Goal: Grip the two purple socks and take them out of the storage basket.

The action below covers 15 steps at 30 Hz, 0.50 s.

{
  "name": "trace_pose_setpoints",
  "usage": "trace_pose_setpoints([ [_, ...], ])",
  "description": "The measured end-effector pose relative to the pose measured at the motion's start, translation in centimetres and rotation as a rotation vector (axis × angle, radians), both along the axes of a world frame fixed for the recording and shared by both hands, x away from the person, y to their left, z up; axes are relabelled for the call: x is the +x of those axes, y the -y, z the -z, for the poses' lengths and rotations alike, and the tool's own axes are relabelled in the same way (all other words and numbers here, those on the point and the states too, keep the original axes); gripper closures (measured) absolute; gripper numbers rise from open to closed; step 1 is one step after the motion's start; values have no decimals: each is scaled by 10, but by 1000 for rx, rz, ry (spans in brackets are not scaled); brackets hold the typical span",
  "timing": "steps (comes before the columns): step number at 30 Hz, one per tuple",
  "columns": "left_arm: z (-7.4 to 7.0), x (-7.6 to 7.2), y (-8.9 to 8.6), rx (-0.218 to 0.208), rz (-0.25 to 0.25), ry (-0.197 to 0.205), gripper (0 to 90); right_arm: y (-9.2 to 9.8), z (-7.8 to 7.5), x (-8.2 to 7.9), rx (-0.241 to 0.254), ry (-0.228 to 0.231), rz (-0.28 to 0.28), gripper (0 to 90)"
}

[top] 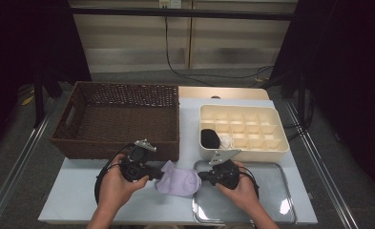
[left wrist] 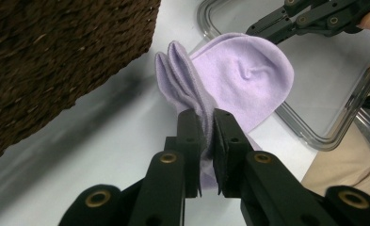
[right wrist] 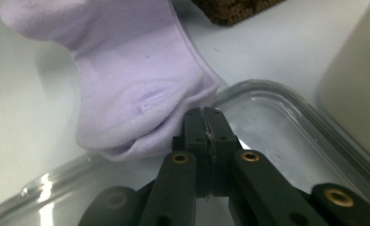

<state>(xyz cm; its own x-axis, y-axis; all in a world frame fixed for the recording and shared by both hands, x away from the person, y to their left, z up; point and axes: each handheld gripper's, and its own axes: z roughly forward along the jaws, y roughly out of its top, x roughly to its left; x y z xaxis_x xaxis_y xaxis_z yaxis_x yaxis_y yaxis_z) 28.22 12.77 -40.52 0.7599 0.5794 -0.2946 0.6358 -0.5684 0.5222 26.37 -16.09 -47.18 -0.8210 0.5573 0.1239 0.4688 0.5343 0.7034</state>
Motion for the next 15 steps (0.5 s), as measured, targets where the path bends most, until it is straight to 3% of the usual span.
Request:
trace_pose_setpoints([
  [7,-2,-1,-1,2,-2,-6,824,-13,0,1,-8,7,-15,884],
  [15,3,-1,14,5,23,-6,824,4,-3,0,-4,15,13,880],
])
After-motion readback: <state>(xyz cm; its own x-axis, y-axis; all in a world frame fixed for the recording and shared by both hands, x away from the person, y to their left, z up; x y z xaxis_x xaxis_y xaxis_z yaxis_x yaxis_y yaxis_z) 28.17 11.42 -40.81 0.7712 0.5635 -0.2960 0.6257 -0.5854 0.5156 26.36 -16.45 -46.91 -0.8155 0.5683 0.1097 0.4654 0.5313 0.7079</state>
